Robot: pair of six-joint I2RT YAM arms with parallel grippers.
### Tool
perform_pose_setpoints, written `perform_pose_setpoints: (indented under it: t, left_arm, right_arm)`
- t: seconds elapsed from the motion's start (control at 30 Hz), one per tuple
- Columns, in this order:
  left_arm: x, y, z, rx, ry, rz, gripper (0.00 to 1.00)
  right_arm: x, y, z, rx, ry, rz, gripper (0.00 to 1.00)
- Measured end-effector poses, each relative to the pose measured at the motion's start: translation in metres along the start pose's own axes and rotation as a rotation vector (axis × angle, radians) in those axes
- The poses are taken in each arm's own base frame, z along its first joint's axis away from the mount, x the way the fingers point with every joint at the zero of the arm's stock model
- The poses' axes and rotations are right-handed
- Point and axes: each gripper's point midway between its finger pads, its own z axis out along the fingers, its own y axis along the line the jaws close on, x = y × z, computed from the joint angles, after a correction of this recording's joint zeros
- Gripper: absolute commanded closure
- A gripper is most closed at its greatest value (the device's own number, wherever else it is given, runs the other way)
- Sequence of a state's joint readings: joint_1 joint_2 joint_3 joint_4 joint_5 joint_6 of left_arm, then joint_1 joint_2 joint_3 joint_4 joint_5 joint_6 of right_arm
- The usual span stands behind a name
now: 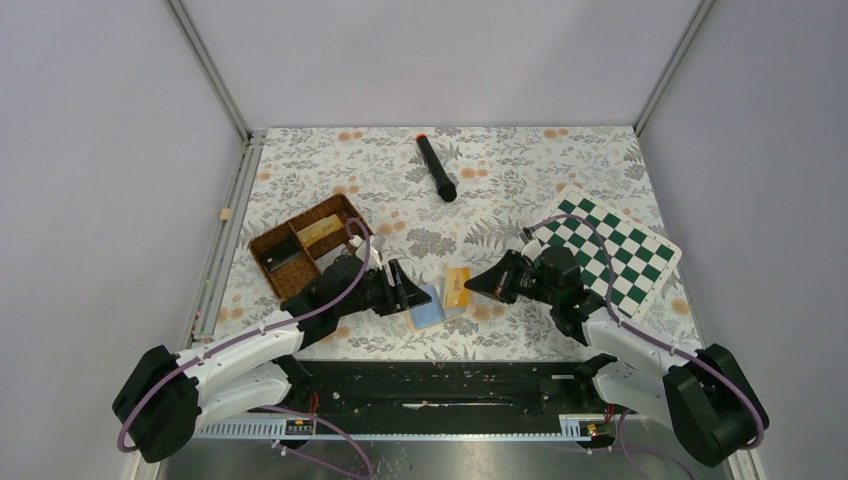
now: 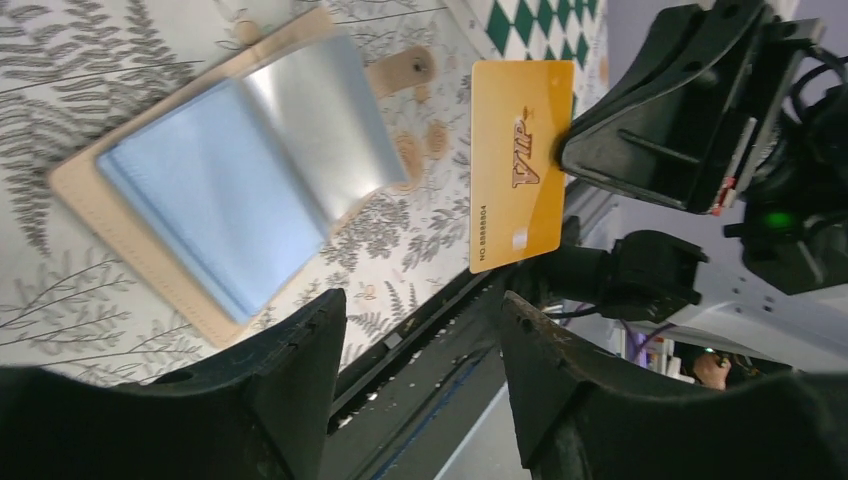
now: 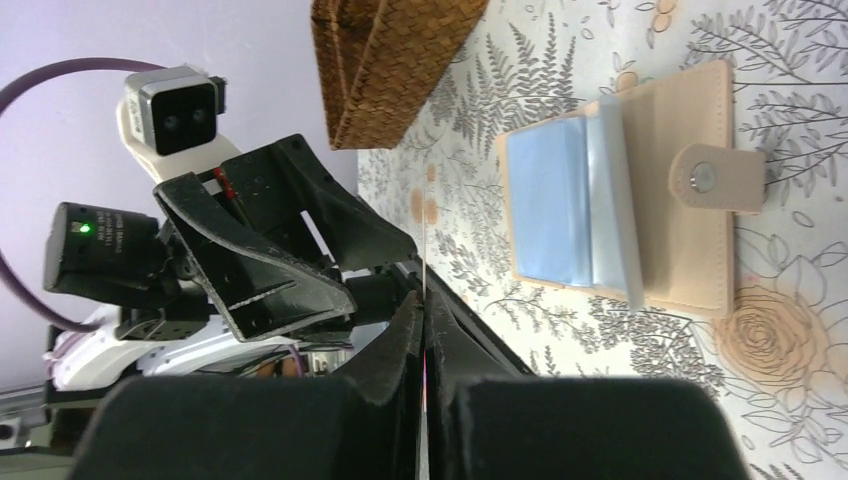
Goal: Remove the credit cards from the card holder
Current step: Remove the credit card from the card holder.
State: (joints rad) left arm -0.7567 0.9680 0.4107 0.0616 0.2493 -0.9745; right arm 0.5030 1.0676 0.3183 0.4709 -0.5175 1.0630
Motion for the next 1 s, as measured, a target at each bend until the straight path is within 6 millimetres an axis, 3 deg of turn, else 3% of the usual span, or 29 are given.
perform_pose_setpoints:
  t: [0.23, 0.43, 0.63, 0.73, 0.93, 1.0]
  left_arm:
    - [0.0, -0.025, 0.006, 0.102, 0.024, -0.031, 0.47]
    - [0.0, -0.039, 0.014, 0.153, 0.046, -0.06, 0.51]
    - [0.001, -0.053, 0.025, 0.193, 0.066, -0.075, 0.96]
    - [0.005, -0.046, 0.029, 0.179, 0.071, -0.107, 1.0]
    - [0.005, -0.056, 0.024, 0.226, 0.069, -0.095, 1.0]
    - [0.007, -0.058, 0.019, 0.235, 0.078, -0.071, 1.0]
  right_arm:
    - [-0.001, 0.023, -0.009, -0.092, -0.018, 0.031, 1.0]
    - [0.006, 0.026, -0.011, -0.139, 0.002, 0.058, 1.0]
    - [0.012, 0.02, -0.009, -0.15, 0.028, 0.084, 1.0]
    - [0.011, 0.016, -0.007, -0.146, 0.03, 0.092, 0.84]
    - [0.021, 0.005, -0.005, -0.109, 0.083, 0.064, 0.49]
    - [0.021, 0.008, -0.005, -0.102, 0.104, 0.026, 0.44]
